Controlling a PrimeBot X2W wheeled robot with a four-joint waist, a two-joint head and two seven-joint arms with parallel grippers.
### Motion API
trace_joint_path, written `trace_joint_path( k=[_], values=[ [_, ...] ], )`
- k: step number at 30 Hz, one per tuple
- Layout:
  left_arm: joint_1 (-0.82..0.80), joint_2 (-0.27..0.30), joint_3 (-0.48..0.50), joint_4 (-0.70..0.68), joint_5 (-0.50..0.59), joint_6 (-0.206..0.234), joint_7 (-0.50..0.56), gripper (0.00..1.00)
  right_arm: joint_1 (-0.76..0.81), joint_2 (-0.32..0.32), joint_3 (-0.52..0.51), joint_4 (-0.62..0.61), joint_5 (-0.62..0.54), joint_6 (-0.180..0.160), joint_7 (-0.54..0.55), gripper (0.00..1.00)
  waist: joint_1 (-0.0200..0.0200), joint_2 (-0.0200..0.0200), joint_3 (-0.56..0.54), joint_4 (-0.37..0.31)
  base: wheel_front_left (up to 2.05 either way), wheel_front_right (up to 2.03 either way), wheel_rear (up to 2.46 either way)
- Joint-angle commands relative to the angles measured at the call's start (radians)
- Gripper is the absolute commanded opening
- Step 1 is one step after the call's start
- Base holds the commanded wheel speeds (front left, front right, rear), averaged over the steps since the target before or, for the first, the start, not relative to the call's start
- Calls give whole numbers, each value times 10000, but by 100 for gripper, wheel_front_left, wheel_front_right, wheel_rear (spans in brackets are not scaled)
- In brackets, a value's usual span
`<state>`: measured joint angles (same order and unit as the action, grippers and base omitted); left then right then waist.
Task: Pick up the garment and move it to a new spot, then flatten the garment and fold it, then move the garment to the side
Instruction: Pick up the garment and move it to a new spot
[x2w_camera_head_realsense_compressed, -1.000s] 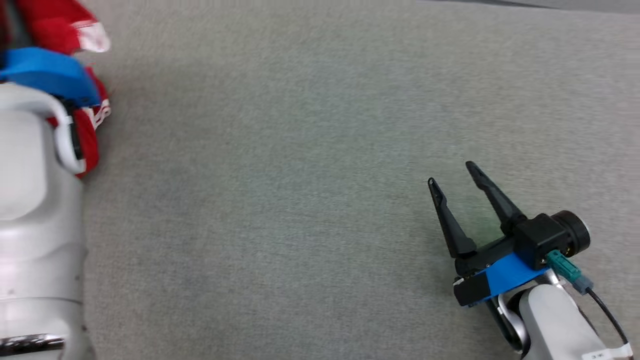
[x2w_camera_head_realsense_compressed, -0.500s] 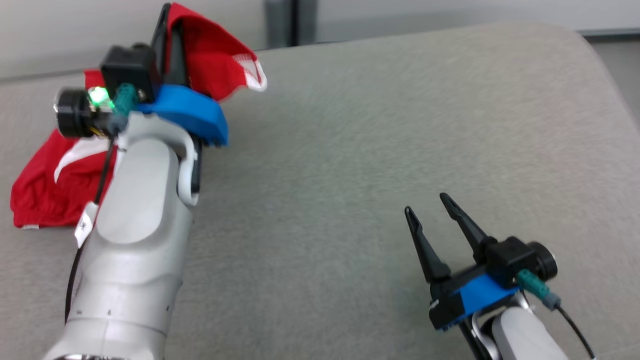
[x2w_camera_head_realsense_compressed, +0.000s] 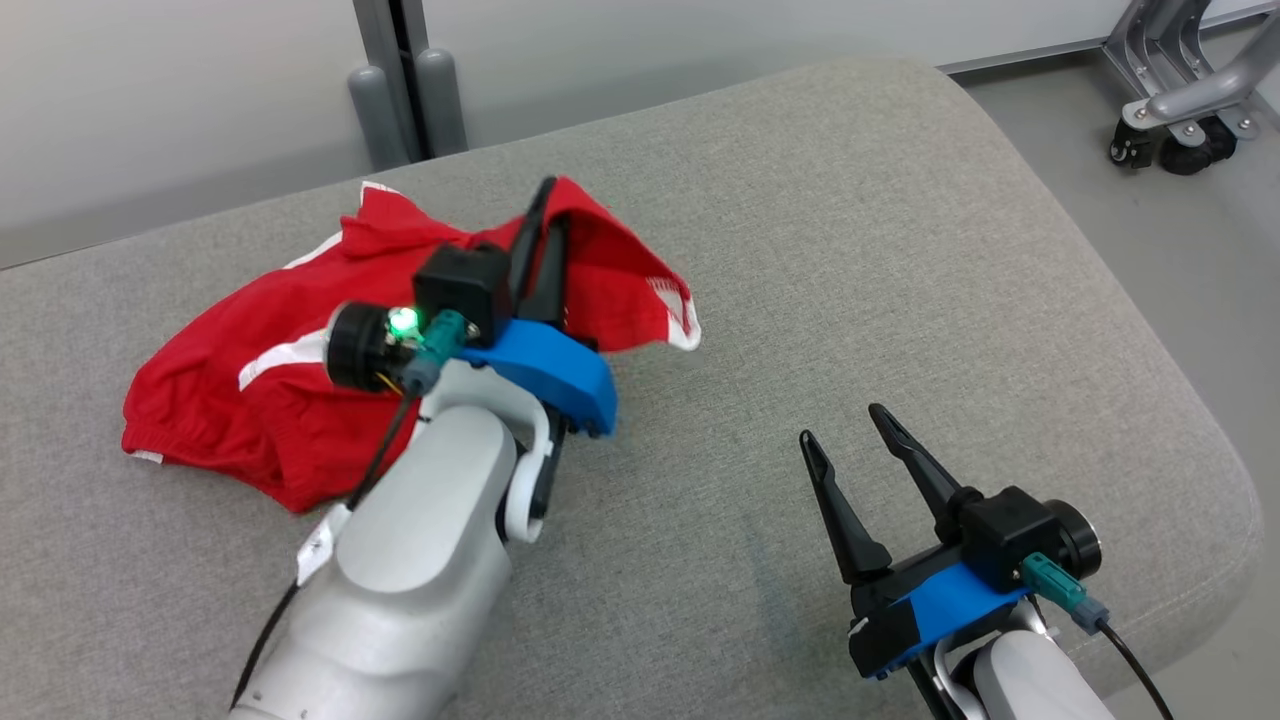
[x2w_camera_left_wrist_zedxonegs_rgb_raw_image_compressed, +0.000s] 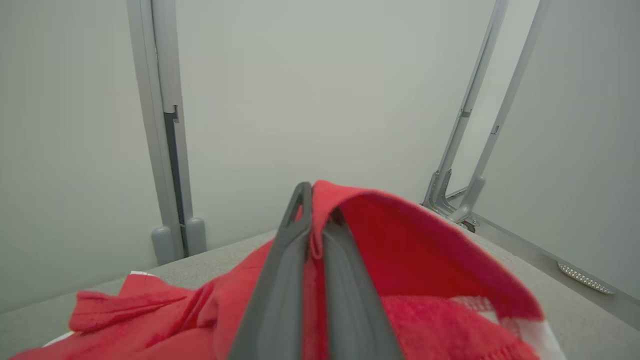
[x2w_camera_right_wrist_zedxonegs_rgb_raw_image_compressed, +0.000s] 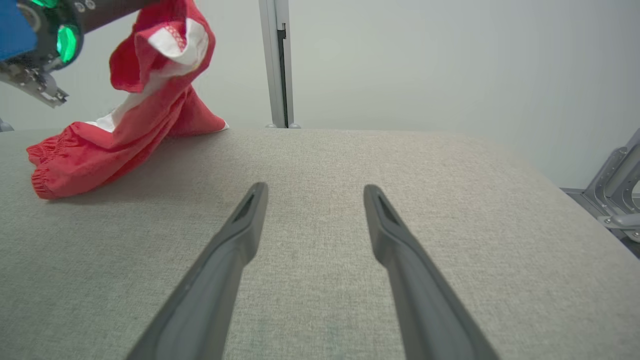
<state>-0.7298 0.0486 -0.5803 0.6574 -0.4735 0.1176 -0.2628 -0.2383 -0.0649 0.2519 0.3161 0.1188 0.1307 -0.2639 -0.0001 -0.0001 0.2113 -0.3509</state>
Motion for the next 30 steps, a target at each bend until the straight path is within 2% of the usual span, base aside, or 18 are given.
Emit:
trace_joint_path(
  k=[1,3,4,5,9,13,21,30],
  values=[
    [115,29,-197,-39,-121,103,-29,0,-4,55,-29,24,88,1,-8,100,1,1,13,12,0,0,0],
    [177,33,-375,-126,-237,257,-30,0,18,62,-78,1,76,1,-8,100,1,1,25,81,0,0,0],
    [233,33,-430,-184,-248,330,-30,16,37,64,-109,-12,63,1,-7,100,1,1,20,146,0,0,0],
    [294,29,-469,-243,-206,374,-30,98,44,66,-138,-16,45,1,-8,100,1,1,10,214,0,0,0],
    [656,33,-170,-555,157,559,-30,100,133,62,-304,-49,-6,1,-7,100,1,1,-158,577,0,0,0],
    [1454,32,639,-911,773,575,-29,100,249,-8,-536,-120,-93,1,-8,100,1,1,-433,1058,0,0,0],
    [3488,279,2299,-1678,1707,387,-31,100,664,2,-931,-112,-257,1,-8,100,1,1,-1175,1850,0,0,0],
    [5889,214,3722,-2615,2613,80,-31,100,1304,58,-1266,-4,-497,1,-8,100,1,1,-1977,2482,0,0,0]
  ],
)
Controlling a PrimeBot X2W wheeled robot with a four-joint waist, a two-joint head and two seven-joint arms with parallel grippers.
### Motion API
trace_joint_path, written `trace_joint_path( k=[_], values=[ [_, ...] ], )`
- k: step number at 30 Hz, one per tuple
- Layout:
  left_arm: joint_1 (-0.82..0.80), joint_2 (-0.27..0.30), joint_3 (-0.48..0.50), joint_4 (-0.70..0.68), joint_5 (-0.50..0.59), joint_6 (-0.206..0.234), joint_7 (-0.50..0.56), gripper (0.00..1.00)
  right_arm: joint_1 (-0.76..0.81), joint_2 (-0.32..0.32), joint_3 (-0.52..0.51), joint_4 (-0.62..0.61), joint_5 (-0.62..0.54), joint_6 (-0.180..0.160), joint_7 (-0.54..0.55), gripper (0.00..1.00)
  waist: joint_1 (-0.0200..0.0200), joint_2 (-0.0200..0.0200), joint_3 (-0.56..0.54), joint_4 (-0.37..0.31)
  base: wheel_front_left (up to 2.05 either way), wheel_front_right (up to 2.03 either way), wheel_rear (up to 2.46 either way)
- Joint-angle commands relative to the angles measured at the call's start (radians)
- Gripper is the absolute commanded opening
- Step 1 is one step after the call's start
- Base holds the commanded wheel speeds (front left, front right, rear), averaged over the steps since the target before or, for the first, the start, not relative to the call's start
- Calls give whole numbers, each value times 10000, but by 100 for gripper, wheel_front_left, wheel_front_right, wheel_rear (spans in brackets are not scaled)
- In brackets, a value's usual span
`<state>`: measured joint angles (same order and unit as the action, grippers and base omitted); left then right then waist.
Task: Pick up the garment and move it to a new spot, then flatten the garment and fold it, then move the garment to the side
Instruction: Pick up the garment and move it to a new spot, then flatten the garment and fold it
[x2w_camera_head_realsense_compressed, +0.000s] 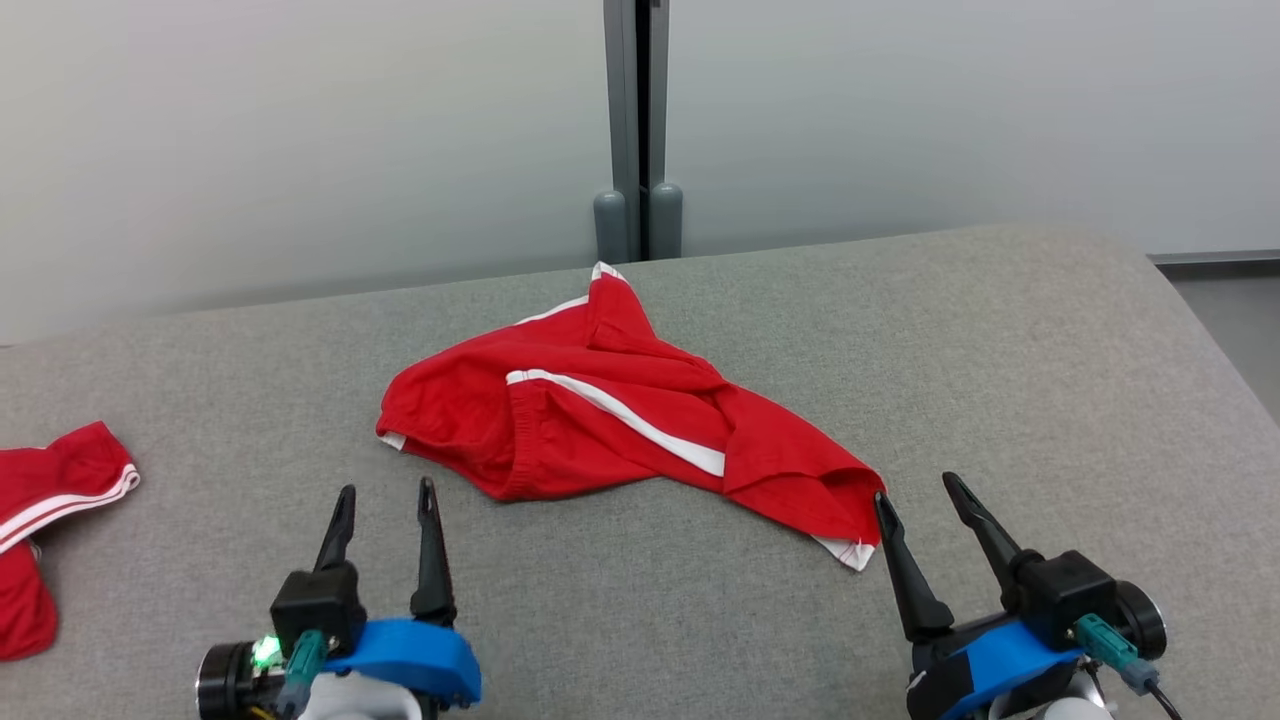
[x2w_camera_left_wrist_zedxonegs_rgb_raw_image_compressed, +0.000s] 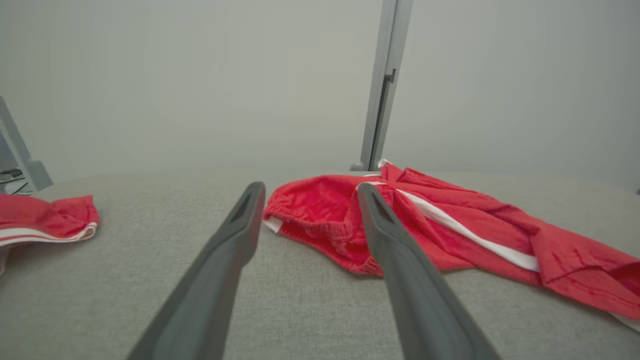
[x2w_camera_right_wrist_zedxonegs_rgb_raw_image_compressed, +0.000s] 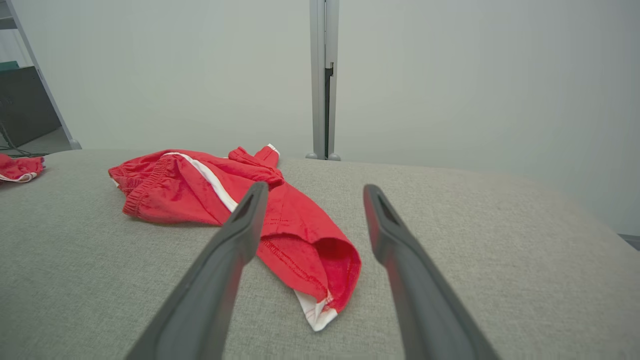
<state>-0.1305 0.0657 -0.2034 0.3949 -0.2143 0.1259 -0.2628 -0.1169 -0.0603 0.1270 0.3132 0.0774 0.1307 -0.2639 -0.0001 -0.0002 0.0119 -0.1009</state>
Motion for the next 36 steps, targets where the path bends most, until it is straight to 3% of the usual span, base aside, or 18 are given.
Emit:
trace_joint_path(
  k=[1,9,19,27,36],
  values=[
    [144,27,113,-89,66,-12,-31,100,158,13,-37,37,-93,1,-8,100,1,2,-48,10,0,0,0],
    [1450,-140,632,-496,168,-152,-31,100,653,44,-280,126,-155,1,-8,100,1,2,-325,179,0,0,0],
    [902,-158,7,-312,-382,-323,-29,100,410,34,-158,57,-138,1,-8,100,1,2,-8,28,0,0,0],
    [-1452,-151,-741,1134,-1312,-986,-29,100,-28,-163,276,-70,95,1,-8,100,1,2,1110,-494,0,0,0],
    [-3992,-152,-436,3755,-2135,-1385,-31,100,-621,-309,570,-157,417,1,-6,100,1,2,2165,-1141,0,0,0]
  ],
)
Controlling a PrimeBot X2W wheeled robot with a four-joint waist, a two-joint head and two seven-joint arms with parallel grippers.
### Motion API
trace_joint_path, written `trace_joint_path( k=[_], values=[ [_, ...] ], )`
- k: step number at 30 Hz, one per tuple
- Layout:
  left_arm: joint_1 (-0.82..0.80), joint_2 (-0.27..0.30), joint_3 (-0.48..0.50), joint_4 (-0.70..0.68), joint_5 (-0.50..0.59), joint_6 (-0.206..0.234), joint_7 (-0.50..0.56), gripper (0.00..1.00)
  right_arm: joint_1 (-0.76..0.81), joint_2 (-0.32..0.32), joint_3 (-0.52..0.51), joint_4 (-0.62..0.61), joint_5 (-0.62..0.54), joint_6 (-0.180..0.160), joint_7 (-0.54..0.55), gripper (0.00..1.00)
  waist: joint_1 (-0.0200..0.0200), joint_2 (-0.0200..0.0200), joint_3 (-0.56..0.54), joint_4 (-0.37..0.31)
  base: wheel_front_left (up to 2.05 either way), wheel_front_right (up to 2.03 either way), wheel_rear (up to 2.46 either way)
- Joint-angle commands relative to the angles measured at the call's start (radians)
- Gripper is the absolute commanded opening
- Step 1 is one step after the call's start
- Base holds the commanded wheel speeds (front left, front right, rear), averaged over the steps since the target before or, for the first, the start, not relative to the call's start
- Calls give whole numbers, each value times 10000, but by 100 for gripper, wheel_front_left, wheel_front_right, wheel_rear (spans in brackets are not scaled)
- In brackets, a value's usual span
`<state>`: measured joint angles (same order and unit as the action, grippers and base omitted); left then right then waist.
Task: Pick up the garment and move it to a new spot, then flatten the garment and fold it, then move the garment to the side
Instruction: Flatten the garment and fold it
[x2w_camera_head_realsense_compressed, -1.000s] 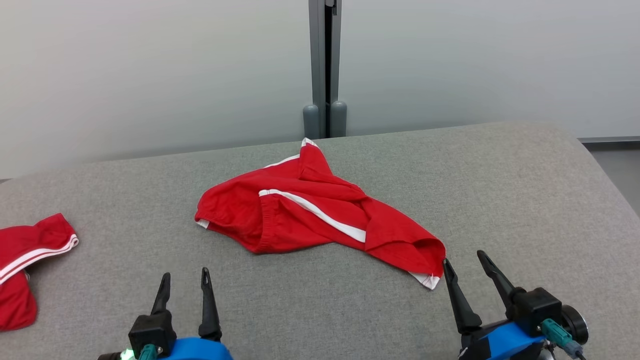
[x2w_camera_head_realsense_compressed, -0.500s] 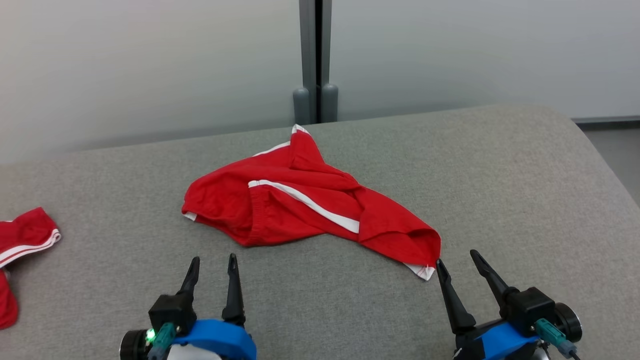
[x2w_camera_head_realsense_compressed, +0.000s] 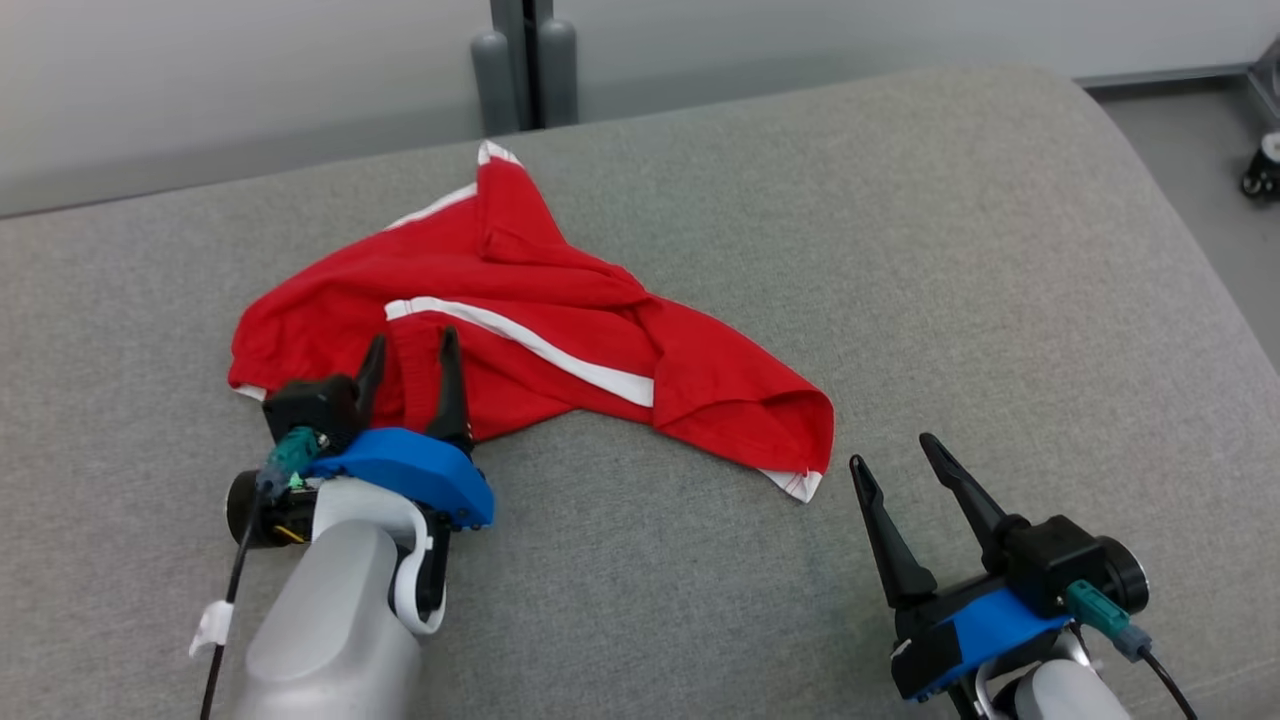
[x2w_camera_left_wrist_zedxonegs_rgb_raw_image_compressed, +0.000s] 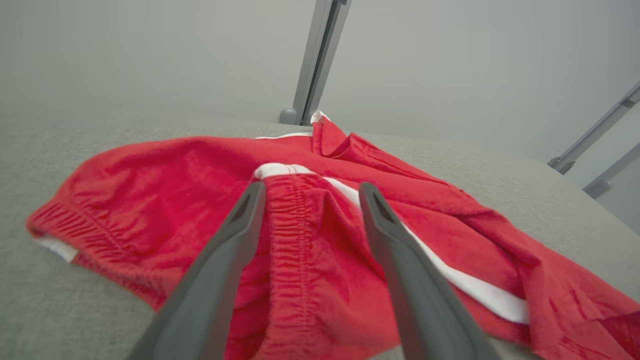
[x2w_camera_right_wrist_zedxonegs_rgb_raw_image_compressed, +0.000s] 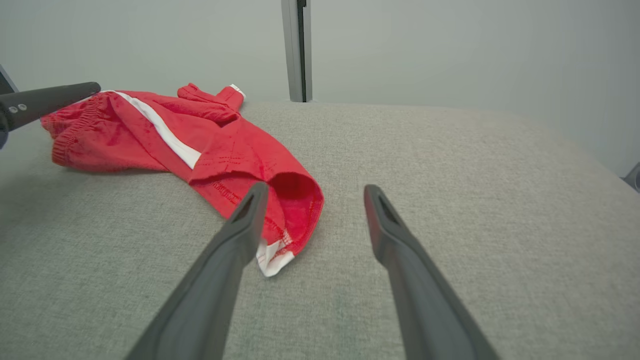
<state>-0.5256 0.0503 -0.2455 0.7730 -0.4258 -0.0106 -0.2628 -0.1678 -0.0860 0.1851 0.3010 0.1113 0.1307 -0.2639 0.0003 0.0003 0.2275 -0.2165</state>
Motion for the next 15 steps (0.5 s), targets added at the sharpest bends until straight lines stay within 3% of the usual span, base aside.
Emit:
trace_joint_path(
  k=[1,5,10,11,12,13,15],
  values=[
    [-226,1,52,243,-140,-55,-29,100,-163,-52,19,-54,85,1,-8,100,-3,-3,97,-30,0,0,0],
    [-840,1,123,1004,-146,128,-31,100,-288,-74,49,-102,162,1,-6,100,-3,-3,300,-121,0,0,0],
    [-1053,1,-74,1447,-264,20,-31,96,-363,-90,77,-108,198,1,-8,100,-3,-3,417,-171,0,0,0],
    [-1060,1,-105,1475,-280,-8,-31,67,-353,-107,70,-105,209,1,-8,100,-3,-3,428,-169,0,0,0],
    [-1054,1,-140,1483,-316,-59,-31,20,-337,-118,46,-99,213,1,-8,100,-3,-3,435,-155,0,0,0],
    [-1064,-1,-170,1451,-306,-58,-31,0,-327,-120,19,-99,215,1,-8,100,-3,-3,438,-130,0,0,0],
    [-1012,1,-276,1274,-288,-113,-31,0,-307,-120,-65,-100,206,1,-8,100,-3,-3,415,-49,0,0,0]
  ],
)
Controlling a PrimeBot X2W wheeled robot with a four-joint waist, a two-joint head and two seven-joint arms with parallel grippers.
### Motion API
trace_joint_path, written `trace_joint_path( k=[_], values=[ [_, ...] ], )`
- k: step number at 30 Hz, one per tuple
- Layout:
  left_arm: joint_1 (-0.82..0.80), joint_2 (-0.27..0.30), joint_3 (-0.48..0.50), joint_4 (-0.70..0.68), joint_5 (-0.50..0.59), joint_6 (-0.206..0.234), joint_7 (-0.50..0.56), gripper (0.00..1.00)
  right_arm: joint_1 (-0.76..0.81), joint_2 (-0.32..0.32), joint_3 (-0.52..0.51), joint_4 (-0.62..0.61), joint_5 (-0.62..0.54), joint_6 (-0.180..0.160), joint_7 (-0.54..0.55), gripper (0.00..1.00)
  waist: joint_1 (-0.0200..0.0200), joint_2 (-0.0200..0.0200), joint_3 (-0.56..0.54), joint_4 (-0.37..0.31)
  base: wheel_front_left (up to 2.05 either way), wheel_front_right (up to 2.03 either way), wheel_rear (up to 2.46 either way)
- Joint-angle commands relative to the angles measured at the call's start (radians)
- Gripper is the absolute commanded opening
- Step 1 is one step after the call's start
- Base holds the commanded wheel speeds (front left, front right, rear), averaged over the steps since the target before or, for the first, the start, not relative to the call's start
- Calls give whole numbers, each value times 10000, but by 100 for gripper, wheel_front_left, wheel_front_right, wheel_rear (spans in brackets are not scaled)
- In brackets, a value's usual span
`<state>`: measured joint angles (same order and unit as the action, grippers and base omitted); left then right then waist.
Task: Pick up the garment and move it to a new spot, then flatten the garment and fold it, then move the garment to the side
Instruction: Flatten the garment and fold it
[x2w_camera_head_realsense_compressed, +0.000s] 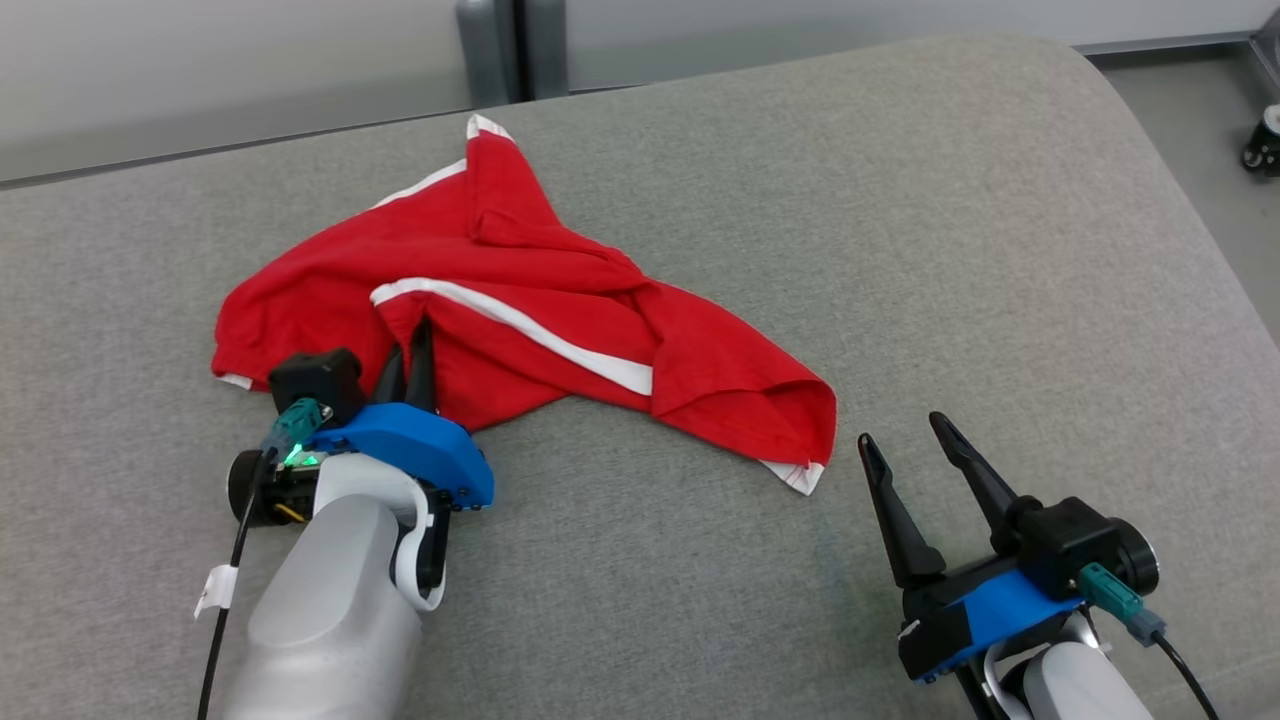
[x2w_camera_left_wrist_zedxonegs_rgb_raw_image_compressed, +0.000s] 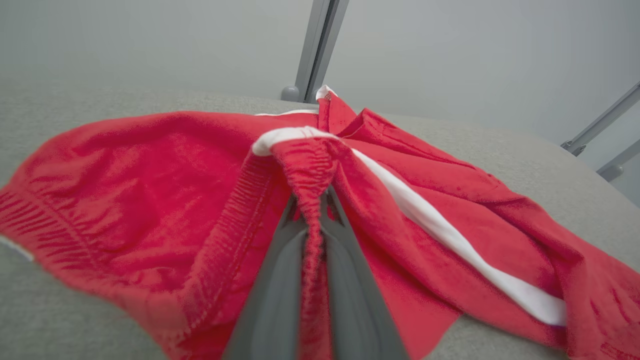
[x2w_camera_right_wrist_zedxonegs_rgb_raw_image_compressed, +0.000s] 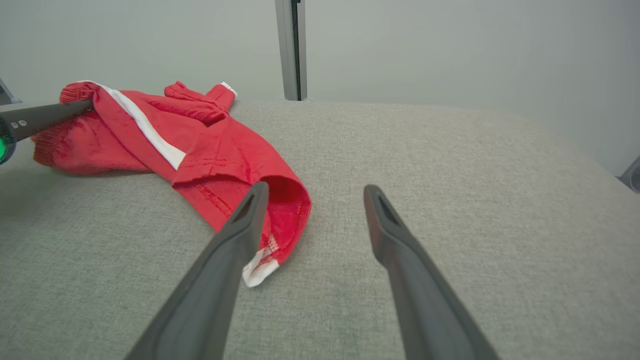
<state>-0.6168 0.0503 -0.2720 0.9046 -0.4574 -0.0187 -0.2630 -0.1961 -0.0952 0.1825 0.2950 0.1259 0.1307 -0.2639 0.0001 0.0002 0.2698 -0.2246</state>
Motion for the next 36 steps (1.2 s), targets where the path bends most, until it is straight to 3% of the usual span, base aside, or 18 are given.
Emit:
trace_joint_path(
  k=[1,8,15,21,22,23,24,25,36],
  values=[
    [-12,1,-78,-153,22,-58,-29,0,9,-31,-74,-29,47,1,-8,100,-1,-2,-40,83,0,0,0],
    [1225,-2,-967,-1272,-613,-362,-29,0,519,-29,-279,188,-40,1,-8,100,-1,-2,-863,901,0,0,0],
    [2933,5,-1750,-1967,-685,-183,-29,0,933,69,-273,281,-138,1,-8,100,-1,-2,-1656,1824,0,0,0],
    [4069,0,-1650,-2114,-766,19,-27,0,1085,158,-88,375,-158,1,-8,100,-1,-2,-1920,2251,0,0,0],
    [4182,0,-1611,-2107,-751,92,-29,6,1125,160,-54,419,-154,1,-6,100,-1,-2,-1926,2318,0,0,0],
    [4291,0,-1542,-2096,-714,167,-27,42,1156,158,-3,453,-160,1,-8,100,-1,-2,-1914,2386,0,0,0],
    [4360,0,-1480,-2107,-616,286,-29,93,1171,147,44,491,-168,1,-6,100,-1,-2,-1892,2444,0,0,0],
    [4372,0,-1385,-2241,-521,391,-29,100,1174,135,88,539,-156,1,-8,100,-1,-2,-1862,2515,0,0,0],
    [4679,0,-1304,-3160,-162,719,-29,100,877,-68,918,1473,27,1,-9,100,-1,-2,-1413,3337,0,0,0]
  ],
)
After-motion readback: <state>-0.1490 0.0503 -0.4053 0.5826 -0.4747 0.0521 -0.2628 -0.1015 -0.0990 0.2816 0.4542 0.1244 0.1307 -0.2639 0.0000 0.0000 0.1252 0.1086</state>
